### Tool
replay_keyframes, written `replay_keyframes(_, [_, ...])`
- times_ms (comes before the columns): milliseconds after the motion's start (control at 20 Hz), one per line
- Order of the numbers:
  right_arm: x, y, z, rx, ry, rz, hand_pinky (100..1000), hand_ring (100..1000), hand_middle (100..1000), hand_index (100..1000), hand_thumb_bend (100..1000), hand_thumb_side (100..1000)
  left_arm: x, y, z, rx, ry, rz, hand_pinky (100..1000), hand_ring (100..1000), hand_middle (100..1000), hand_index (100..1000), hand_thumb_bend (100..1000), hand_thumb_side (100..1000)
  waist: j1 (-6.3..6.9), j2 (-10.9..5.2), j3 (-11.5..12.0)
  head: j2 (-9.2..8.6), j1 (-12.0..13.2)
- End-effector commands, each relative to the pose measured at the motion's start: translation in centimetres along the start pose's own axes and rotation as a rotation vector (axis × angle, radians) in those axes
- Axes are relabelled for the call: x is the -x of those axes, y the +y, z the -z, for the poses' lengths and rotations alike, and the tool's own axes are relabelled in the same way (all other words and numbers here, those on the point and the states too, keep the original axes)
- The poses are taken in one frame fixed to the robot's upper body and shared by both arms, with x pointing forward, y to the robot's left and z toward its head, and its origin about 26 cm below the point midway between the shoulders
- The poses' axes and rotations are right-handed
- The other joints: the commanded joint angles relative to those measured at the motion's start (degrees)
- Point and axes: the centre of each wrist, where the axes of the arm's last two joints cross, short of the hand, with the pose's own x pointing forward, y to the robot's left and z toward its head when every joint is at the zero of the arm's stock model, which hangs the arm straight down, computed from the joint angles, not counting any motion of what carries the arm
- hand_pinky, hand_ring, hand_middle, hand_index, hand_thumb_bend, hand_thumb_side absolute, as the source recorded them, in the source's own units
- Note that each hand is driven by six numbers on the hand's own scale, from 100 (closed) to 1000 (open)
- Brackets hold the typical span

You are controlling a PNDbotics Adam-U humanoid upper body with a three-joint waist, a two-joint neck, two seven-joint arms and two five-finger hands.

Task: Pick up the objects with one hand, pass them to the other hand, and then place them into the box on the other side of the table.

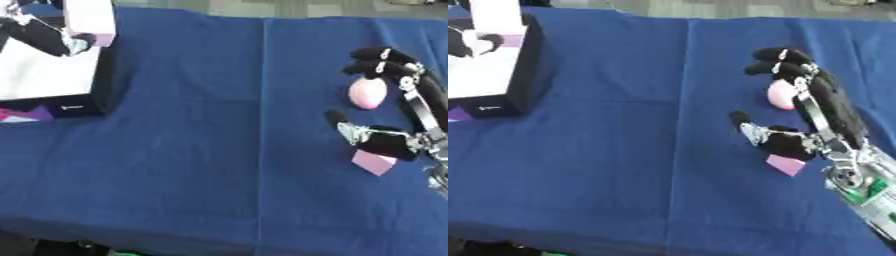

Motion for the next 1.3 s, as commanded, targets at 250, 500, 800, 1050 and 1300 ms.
replay_keyframes(250, [0.0, -0.4, -0.1, 0.021, -0.022, -0.031, 679, 783, 787, 731, 443, 100, 4.2, 1.2, 0.3, -0.079, 0.156, 0.012, 754, 644, 537, 409, 117, 102, -0.56, -0.39, -1.2, 0.32, 3.2])
replay_keyframes(500, [0.0, -0.2, -0.4, 0.029, -0.02, -0.031, 680, 783, 787, 731, 447, 100, 6.3, 0.3, 1.0, -0.072, 0.236, 0.008, 753, 644, 537, 409, 129, 105, -1.0, -0.01, -2.3, 0.24, 4.2])
replay_keyframes(800, [-0.1, 0.1, -0.6, 0.046, -0.014, -0.028, 678, 782, 787, 729, 438, 100, 8.7, -0.6, 1.4, -0.079, 0.329, 0.036, 748, 643, 536, 409, 154, 105, -1.48, 0.84, -3.4, -1.33, 4.6])
replay_keyframes(1050, [-0.1, 0.2, -0.5, 0.066, -0.012, -0.036, 681, 783, 787, 733, 453, 100, 10.0, -1.4, 1.6, -0.075, 0.376, 0.022, 757, 645, 539, 419, 129, 114, -1.91, 1.58, -4.2, -2.49, 5.2])
replay_keyframes(1300, [-0.2, 0.3, -0.4, 0.074, -0.024, -0.037, 682, 783, 787, 733, 452, 100, 10.7, -2.0, 1.9, -0.093, 0.422, 0.024, 757, 645, 544, 443, 138, 110, -2.26, 2.08, -4.9, -2.98, 5.7])
